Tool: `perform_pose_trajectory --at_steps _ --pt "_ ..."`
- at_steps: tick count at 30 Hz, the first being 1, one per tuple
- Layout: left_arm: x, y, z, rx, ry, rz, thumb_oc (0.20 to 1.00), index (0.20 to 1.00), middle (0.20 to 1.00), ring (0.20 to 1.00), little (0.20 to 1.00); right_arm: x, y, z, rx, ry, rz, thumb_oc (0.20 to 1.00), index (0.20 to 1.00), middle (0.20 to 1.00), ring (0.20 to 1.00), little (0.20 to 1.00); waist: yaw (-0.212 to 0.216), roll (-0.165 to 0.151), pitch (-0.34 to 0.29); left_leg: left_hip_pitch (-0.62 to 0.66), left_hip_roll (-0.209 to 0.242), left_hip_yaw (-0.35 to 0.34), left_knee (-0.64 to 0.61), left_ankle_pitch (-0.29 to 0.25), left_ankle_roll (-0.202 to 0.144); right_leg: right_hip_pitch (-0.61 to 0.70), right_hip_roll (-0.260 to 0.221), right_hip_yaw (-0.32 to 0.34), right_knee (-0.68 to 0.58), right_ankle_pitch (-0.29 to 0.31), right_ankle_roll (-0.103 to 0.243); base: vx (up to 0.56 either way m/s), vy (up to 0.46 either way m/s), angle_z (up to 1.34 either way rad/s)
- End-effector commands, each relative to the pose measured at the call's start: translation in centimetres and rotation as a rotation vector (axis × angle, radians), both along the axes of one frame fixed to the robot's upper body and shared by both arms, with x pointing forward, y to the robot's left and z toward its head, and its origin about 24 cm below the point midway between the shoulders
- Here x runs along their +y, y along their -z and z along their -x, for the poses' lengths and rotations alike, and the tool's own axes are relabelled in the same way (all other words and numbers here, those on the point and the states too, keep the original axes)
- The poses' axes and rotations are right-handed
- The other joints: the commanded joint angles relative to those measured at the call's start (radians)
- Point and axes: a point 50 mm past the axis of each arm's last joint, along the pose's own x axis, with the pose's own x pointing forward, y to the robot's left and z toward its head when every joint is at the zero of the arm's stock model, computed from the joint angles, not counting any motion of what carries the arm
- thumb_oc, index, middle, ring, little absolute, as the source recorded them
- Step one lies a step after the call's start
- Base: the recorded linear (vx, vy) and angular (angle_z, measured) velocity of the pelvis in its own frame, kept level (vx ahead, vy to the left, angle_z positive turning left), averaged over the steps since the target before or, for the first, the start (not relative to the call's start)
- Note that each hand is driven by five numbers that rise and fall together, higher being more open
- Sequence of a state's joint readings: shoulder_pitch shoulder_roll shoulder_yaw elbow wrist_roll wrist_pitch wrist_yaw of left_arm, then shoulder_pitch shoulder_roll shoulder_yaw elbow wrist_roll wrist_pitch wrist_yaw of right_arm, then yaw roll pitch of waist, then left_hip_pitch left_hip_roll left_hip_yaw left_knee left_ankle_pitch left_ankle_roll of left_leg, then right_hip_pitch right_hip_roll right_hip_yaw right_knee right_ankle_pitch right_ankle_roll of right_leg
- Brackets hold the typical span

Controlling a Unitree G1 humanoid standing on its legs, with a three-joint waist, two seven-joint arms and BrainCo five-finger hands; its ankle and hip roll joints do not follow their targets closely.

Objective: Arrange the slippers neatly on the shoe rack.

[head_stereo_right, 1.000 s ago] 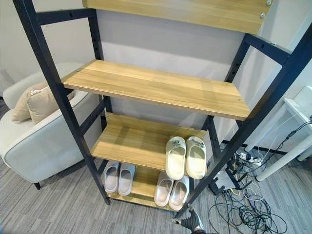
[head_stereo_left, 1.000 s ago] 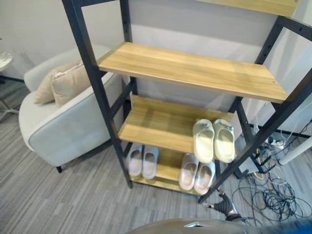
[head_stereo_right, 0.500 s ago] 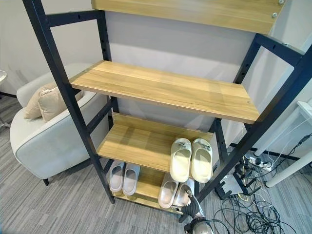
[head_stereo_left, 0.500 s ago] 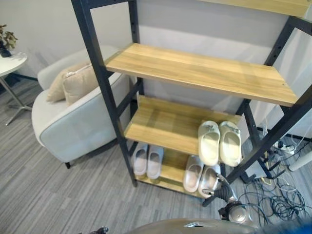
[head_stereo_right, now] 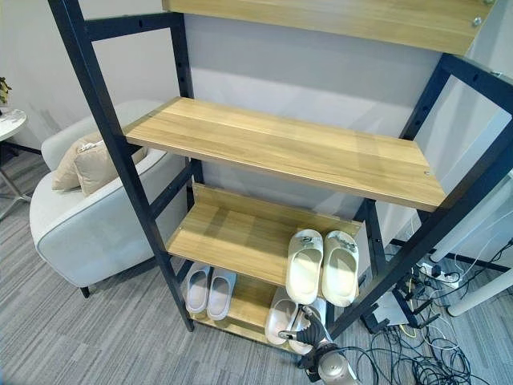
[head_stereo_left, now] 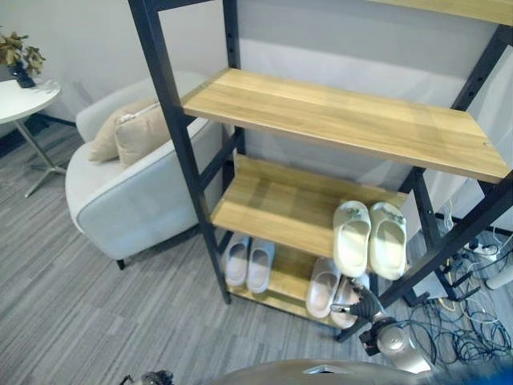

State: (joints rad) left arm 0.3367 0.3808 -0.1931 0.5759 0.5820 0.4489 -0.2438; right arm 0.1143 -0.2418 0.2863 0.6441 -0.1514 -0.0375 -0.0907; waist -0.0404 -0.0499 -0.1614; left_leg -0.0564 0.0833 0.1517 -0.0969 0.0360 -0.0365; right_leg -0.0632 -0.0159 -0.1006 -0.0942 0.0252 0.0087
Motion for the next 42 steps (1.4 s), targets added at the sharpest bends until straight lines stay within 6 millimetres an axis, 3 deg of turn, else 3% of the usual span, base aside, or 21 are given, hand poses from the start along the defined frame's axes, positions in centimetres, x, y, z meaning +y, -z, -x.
perform_pose_trajectory --at_steps 1,19,42 --pt "1.3 -0.8 -0.8 0.005 0.037 -0.043 1.000 1.000 1.000 1.000 1.000 0.9 -1.1 -2.0 -0.078 -0.020 -0.017 1.000 1.000 1.000 1.000 1.000 0.004 0.008 0.026 0.013 0.000 -0.027 0.010 -0.053 0.026 -0.005 -0.020 -0.002 0.014 0.003 0.043 0.00 0.000 0.00" --pt "1.6 -1.3 -1.9 0.021 0.063 -0.047 1.000 1.000 1.000 1.000 1.000 3.0 -2.3 -4.0 -0.152 -0.130 -0.053 1.000 1.000 1.000 1.000 1.000 0.020 0.008 0.023 0.011 -0.004 -0.038 0.010 -0.053 0.028 0.002 -0.023 -0.008 0.012 0.000 0.044 0.00 0.000 0.00" --pt "2.4 -2.4 -1.6 0.064 0.052 -0.060 1.000 1.000 1.000 1.000 1.000 -0.8 -5.0 -7.1 -0.269 0.029 -0.003 1.000 1.000 1.000 1.000 1.000 0.022 0.005 0.020 -0.007 -0.006 -0.046 0.010 -0.049 0.026 -0.009 -0.023 -0.012 0.008 0.001 0.043 0.00 -0.001 0.02"
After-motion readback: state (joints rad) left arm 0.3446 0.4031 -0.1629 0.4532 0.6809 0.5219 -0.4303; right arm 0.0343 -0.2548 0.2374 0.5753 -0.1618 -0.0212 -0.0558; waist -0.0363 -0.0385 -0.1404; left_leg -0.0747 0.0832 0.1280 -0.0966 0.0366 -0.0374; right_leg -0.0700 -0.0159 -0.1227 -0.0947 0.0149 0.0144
